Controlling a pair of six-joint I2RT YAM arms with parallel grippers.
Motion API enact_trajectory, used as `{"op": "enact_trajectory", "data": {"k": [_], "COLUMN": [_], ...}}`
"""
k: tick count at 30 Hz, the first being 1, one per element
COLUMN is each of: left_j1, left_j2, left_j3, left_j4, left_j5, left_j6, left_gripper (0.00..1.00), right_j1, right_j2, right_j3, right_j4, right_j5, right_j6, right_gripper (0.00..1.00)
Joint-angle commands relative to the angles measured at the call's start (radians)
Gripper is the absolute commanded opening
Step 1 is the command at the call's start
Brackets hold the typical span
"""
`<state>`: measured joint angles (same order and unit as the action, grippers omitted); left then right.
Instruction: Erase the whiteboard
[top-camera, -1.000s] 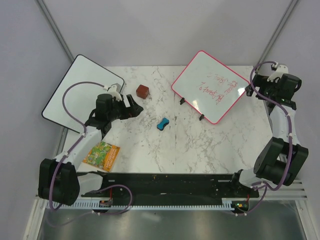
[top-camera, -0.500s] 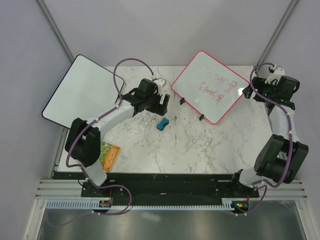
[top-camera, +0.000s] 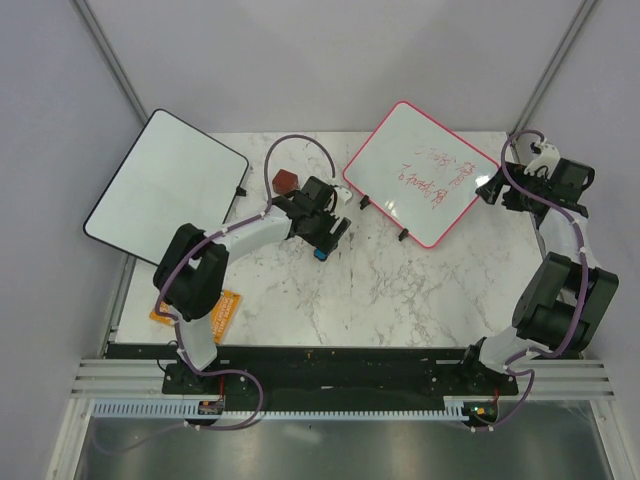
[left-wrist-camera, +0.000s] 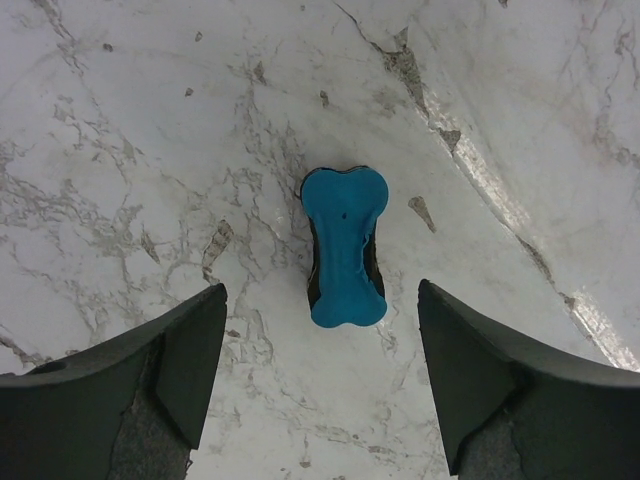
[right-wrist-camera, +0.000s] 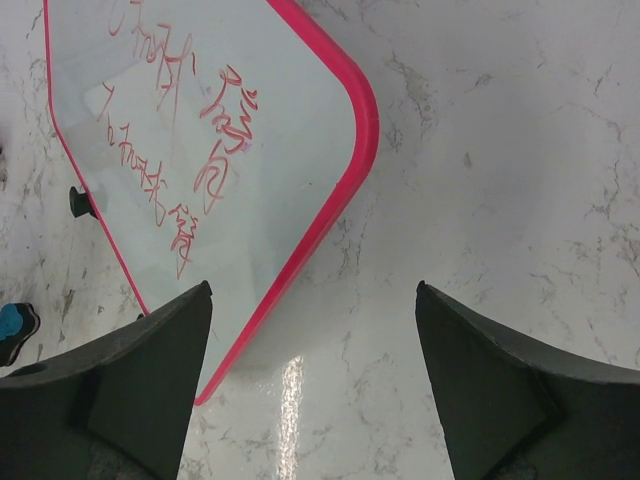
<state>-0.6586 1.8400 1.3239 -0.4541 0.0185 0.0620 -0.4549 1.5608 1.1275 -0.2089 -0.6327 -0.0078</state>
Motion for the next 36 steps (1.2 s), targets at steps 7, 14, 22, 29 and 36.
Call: {"op": "enact_trajectory", "data": {"k": [7,14,22,29,36], "left_j1": [-0.027,-0.033,-0.044,-0.047,-0.049], "left_j2": [0.108,0.102,0.128,0.162,0.174], "left_j3": [0.041,0.032,0.057,0.074,0.058], "left_j4": [0.025,0.066,0.071,0.069,0.071], "left_j5": [-0.031,-0.063,-0.069,-0.089,-0.098], "left_j6": [0.052,0.033,0.036,0.041,0.032], "left_gripper": [0.74,0.69,0.56,0.47,0.36], "right_j1": [-0.008,-0.008,-0.007,-0.007,-0.007], "right_j2": [-0.004,0.010,0.016,0.019,0.013], "right_j3": [-0.021,-0.021,-0.029,-0.034,-0.037], "right_j4": [0.023,0.022,0.025,0.032,0.046], "right_j5": [-0.071,-0.087,-0.096,-0.113,-0.127], "right_j6": [-0.038,-0.040,-0.043,-0.043,-0.032], "right_gripper": [0.89,0.86,0.85,0.85,0.84]}}
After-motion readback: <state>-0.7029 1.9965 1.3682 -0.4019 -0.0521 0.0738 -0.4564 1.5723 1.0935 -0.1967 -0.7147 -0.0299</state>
